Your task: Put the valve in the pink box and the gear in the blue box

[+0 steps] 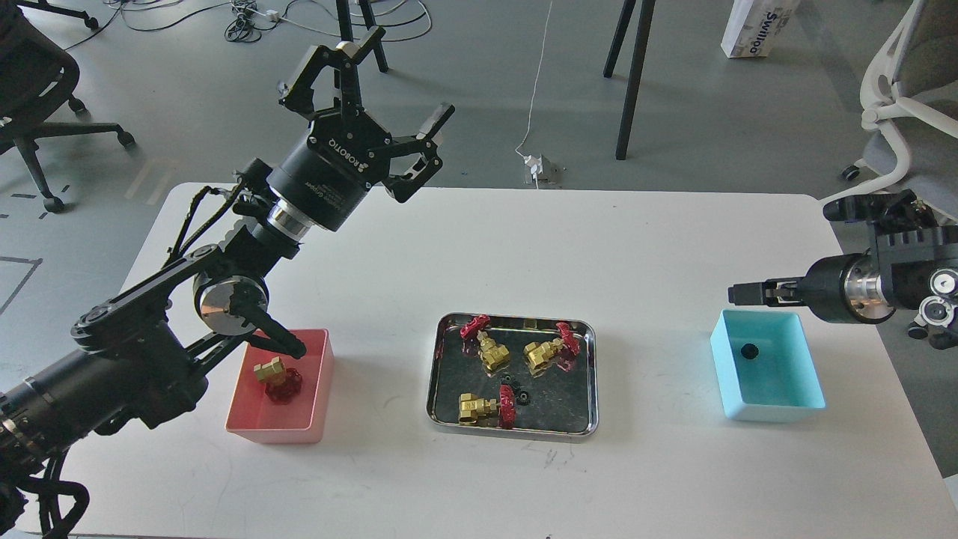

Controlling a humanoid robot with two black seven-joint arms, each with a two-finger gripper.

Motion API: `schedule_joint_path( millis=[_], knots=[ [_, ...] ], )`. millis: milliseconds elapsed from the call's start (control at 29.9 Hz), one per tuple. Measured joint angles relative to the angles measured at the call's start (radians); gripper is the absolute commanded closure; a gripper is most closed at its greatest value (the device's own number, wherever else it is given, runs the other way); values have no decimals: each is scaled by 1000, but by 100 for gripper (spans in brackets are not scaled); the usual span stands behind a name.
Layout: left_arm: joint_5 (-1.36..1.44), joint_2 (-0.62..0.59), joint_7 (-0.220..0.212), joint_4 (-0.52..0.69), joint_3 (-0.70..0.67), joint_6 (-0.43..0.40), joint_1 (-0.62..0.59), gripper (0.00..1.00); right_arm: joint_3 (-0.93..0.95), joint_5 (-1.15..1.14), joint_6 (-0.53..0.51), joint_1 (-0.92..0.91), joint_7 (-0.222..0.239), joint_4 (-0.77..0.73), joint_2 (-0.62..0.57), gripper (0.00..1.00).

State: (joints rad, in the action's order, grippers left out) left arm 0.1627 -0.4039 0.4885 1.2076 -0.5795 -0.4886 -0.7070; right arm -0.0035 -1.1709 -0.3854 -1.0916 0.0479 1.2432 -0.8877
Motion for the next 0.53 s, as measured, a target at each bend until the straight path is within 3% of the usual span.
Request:
schedule_joint_path(
  millis=[100, 201, 368, 468, 535],
  knots=[
    [0, -4, 0, -86, 9, 0, -89, 0, 198, 282, 36, 5, -11, -52, 27, 0],
    [-2, -5, 0, -210, 45, 0, -192, 0, 356, 612, 41, 24, -68, -125, 73, 0],
    [-50, 12, 0, -411, 105, 0, -328, 0, 424, 1129, -75, 82, -277, -227, 115, 0],
    [-125, 60, 0, -497, 108, 0, -318, 0, 444, 1297, -99, 117, -400, -287, 180, 0],
    [-154, 87, 0, -508, 102, 0, -286, 0, 466, 1336, -102, 131, -447, -320, 211, 0]
  ],
)
